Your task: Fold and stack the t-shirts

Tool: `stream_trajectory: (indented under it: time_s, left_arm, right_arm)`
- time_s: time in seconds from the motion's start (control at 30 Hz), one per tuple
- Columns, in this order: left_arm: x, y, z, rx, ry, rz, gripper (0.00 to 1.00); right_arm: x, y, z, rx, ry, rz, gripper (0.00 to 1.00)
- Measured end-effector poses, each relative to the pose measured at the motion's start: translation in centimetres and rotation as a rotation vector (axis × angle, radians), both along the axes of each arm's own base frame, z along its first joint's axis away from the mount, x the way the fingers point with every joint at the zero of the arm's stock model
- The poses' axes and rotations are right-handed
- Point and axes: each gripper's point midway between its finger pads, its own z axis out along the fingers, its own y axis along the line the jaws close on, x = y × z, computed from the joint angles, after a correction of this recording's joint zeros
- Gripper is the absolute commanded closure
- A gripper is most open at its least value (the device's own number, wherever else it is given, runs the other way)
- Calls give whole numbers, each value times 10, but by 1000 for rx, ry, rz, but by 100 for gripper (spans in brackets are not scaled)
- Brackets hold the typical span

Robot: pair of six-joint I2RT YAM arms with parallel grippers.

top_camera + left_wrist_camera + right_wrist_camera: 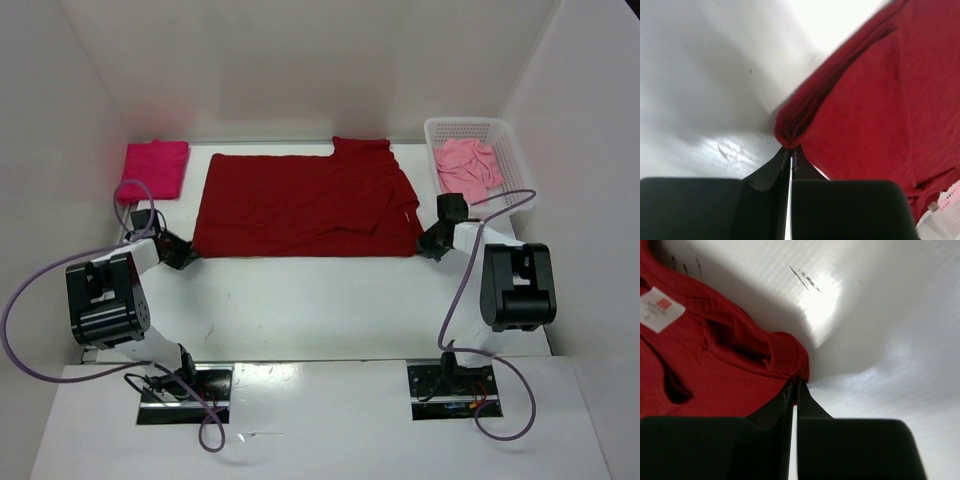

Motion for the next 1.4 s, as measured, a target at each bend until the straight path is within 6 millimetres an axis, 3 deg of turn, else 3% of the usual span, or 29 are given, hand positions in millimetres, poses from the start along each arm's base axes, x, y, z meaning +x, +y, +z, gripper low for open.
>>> stream_trajectory:
  time_s: [0.17, 0.33, 0.43, 0.47, 0.5, 0.6, 0.67, 0.73, 0.8, 0.83, 0.87, 0.9, 0.93, 1.0, 1.07, 1.17, 1.27, 1.4]
  left_arm:
    - [-16, 4, 8, 21, 8, 0, 100]
    - [-59, 3, -6, -26, 108, 22, 100]
    - [-79, 4, 4, -23, 117, 46, 83]
    - [-81, 5, 11, -11, 103, 48, 74]
    - [-82, 6, 19, 1, 81, 48, 54]
    - [-81, 6, 36, 24, 27, 43, 34]
    - [-83, 5, 39, 23, 25, 40, 19]
    - [-85, 4, 43, 20, 33, 35, 15]
    - [-80, 5, 51, 23, 17, 31, 17]
    - [-76, 4, 57, 28, -1, 16, 26]
    - [-69, 3, 64, 36, -26, -1, 41]
    - [-62, -1, 71, 38, -56, -21, 62]
    - [-53, -8, 78, 42, -93, -56, 70]
    - [-37, -32, 90, 56, -160, -151, 78]
    - [-26, -69, 99, 59, -209, -273, 84]
    - [-14, -126, 108, 54, -251, -437, 85]
    - [-8, -166, 98, 29, -250, -550, 82]
    - [-19, -193, 72, 10, -190, -631, 81]
  right_arm:
    - [-27, -7, 12, 11, -15, -28, 98]
    - [-65, -19, 21, 90, 4, -93, 96]
    - [-83, -10, 24, 130, 37, -94, 85]
    - [-86, -7, 26, 139, 39, -93, 78]
    - [-89, -5, 30, 148, 38, -93, 62]
    - [-94, -3, 43, 156, 9, -96, 46]
    - [-96, -2, 53, 156, -18, -90, 45]
    - [-98, 0, 62, 159, -39, -77, 45]
    - [-93, 4, 73, 157, -70, -46, 53]
    - [-89, 7, 79, 157, -85, -21, 68]
    - [-86, 12, 83, 153, -98, 12, 79]
    - [-82, 19, 88, 154, -108, 52, 91]
    - [-76, 29, 91, 152, -112, 98, 100]
    - [-63, 54, 94, 153, -119, 201, 100]
    - [-50, 84, 90, 150, -120, 306, 99]
    - [-44, 119, 76, 150, -106, 417, 77]
    - [-44, 131, 60, 145, -72, 462, 69]
    - [-42, 131, 46, 133, -49, 472, 66]
